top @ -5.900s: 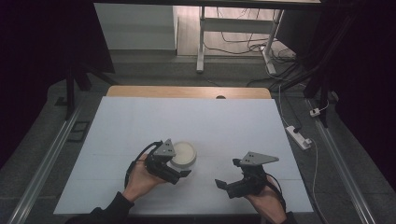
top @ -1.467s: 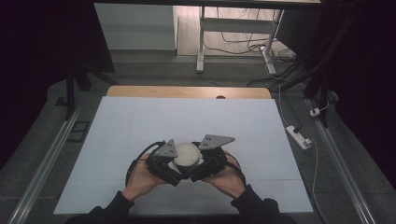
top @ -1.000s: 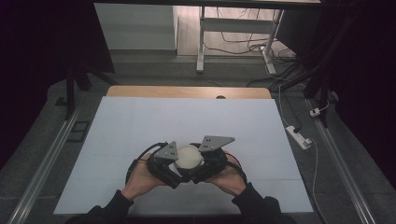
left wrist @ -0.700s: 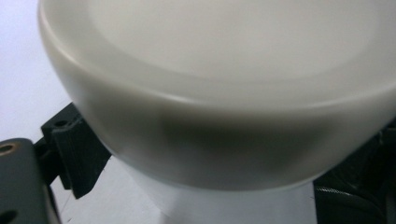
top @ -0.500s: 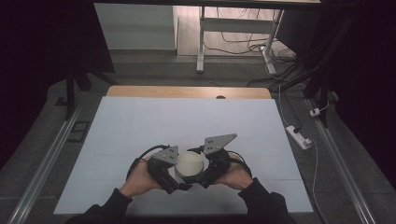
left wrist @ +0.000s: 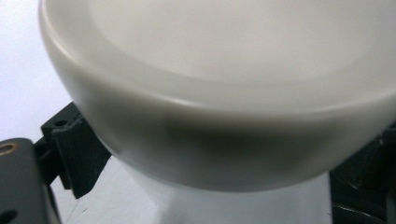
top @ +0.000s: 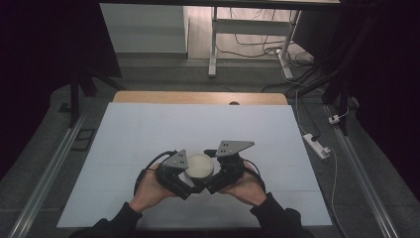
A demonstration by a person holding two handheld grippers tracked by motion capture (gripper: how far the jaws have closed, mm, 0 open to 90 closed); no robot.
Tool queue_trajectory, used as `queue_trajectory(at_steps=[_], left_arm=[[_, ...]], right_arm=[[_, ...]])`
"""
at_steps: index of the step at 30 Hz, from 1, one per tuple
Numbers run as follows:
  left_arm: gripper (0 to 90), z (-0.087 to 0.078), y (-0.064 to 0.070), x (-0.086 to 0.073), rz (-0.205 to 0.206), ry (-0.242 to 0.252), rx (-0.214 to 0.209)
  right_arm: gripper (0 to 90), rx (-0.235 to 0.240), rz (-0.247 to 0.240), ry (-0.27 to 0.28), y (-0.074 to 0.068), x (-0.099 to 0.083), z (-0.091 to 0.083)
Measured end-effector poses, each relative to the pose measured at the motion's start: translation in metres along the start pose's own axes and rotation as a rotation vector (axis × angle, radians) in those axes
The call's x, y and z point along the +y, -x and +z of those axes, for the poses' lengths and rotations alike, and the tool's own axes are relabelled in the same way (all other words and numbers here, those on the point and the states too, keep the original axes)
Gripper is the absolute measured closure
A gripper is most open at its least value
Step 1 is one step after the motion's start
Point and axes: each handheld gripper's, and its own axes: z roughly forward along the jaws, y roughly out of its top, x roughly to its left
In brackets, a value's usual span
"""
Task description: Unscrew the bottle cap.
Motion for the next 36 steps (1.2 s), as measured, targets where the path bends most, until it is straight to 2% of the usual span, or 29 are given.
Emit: queue_trajectory(at_steps=[3, 4, 5, 6, 9, 11, 14, 15, 16, 17, 20, 25, 36], left_arm=[[7.4, 0.001, 0.001, 0.001, -0.011, -0.013, 0.035], [7.4, 0.001, 0.003, 0.002, -0.021, -0.008, 0.042], [7.4, 0.001, 0.003, 0.002, -0.012, -0.018, 0.050], [7.4, 0.001, 0.004, 0.003, -0.010, -0.021, 0.053], [7.4, 0.001, 0.004, 0.003, -0.006, -0.020, 0.048], [7.4, 0.001, 0.004, 0.003, 0.005, -0.022, 0.030], [7.4, 0.001, 0.002, 0.001, 0.017, -0.014, -0.021], [7.4, 0.000, 0.001, 0.001, 0.024, -0.013, -0.042], [7.4, -0.001, 0.000, 0.001, 0.037, -0.015, -0.061], [7.4, -0.001, 0.000, 0.001, 0.048, -0.016, -0.075], [7.4, -0.002, -0.001, 0.000, 0.064, -0.011, -0.106], [7.4, 0.000, -0.002, -0.001, 0.067, -0.025, -0.094], [7.3, -0.001, -0.007, -0.004, 0.030, -0.015, -0.056]], right_arm=[[1.9, -0.105, -0.027, -0.013, -0.010, 0.000, 0.006], [1.9, -0.105, -0.027, -0.013, -0.010, 0.000, 0.006], [4.7, -0.143, -0.032, -0.011, -0.012, -0.001, 0.009], [6.4, -0.152, -0.038, -0.008, -0.013, -0.002, 0.009], [6.6, -0.137, -0.021, -0.007, -0.011, -0.002, 0.007], [6.7, -0.132, -0.022, -0.008, -0.011, -0.002, 0.007], [6.9, -0.069, -0.041, -0.023, -0.008, -0.002, 0.005], [6.9, -0.069, -0.041, -0.023, -0.008, -0.002, 0.005], [6.9, -0.046, -0.043, -0.020, -0.007, -0.002, 0.004], [6.9, -0.003, -0.052, -0.022, -0.005, -0.002, 0.003], [7.0, 0.030, -0.056, -0.010, -0.005, -0.001, 0.001], [7.0, 0.021, -0.065, -0.003, -0.006, 0.001, -0.001], [7.0, -0.021, -0.060, 0.016, -0.002, 0.004, -0.010]])
